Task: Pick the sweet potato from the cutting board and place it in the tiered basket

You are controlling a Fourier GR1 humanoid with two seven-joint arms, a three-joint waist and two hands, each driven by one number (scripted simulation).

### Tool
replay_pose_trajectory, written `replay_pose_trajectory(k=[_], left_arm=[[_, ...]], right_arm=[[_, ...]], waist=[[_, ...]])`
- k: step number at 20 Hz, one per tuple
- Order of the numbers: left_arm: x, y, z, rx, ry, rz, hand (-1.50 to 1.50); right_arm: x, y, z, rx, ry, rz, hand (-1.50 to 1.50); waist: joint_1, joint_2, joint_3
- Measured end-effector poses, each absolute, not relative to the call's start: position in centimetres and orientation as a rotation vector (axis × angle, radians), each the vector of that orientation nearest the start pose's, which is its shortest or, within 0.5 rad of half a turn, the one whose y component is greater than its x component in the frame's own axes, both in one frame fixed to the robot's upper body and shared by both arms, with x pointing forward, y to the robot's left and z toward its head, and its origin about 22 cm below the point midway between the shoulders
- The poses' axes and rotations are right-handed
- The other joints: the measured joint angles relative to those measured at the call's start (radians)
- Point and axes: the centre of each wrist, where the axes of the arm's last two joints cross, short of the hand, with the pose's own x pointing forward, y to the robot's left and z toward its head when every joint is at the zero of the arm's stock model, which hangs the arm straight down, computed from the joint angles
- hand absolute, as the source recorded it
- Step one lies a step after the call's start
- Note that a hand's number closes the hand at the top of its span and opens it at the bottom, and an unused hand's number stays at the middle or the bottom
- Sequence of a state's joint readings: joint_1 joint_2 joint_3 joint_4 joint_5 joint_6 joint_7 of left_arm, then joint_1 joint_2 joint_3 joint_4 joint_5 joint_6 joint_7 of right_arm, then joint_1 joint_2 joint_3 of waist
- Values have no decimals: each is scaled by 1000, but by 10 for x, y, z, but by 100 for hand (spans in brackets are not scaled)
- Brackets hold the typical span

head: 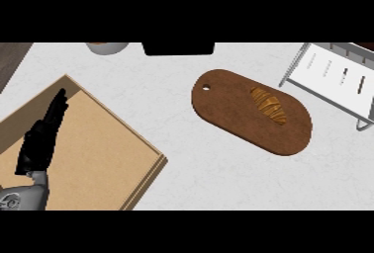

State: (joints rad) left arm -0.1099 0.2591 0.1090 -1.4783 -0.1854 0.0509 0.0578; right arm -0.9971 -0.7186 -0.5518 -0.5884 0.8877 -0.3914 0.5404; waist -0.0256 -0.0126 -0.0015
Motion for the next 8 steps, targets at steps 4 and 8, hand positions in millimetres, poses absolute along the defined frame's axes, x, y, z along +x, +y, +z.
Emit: replay_pose_trajectory(k=[4, 8], left_arm=[[265, 313, 26, 473, -1503, -197, 0], [260, 312, 24, 482, -1490, -183, 0]], right_arm=[[371, -466, 230, -1344, -1026, -345, -150], [339, -479, 219, -1311, -1066, -361, -150]], waist=[[-26, -8, 0], [-45, -13, 0]])
